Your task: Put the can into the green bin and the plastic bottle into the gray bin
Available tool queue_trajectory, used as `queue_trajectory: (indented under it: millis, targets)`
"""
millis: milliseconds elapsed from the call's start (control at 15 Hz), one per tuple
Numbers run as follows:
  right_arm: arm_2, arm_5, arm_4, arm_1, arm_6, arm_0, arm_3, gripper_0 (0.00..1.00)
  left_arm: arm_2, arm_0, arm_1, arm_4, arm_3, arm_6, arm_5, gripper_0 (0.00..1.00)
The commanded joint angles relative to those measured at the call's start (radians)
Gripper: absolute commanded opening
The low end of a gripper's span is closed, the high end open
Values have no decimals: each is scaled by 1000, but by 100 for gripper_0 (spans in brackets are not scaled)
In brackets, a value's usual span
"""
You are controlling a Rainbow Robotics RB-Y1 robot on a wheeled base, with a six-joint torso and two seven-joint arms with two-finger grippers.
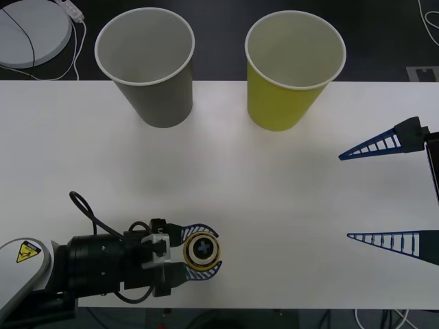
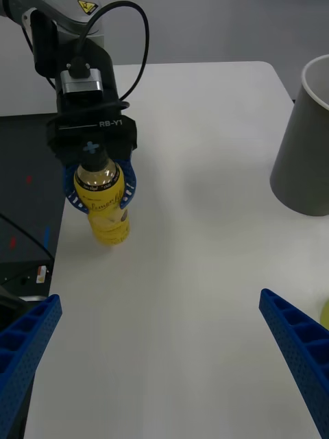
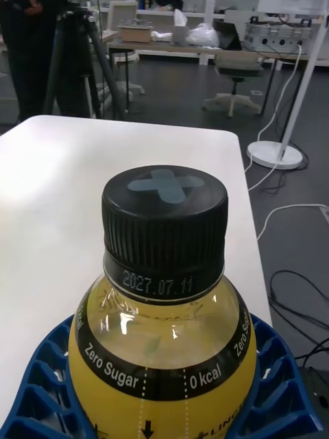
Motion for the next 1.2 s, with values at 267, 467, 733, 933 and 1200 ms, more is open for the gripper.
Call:
queue_trajectory:
  millis: [267,467,733,933,1200]
  targets:
    - [0,0,0,0,0,0,0,100,0,34,51,39,-55,20,183,0]
    - [0,0,0,0,0,0,0,100,6,46,94,99,-70,21,265,0]
    - [0,0,0,0,0,0,0,100,77,93,126,174,-84,29,341,0]
    - [0,0,0,0,0,0,0,100,121,141,126,188,-103,31,410,0]
    - [0,0,0,0,0,0,0,100,187,196,128,193,-118,44,445,0]
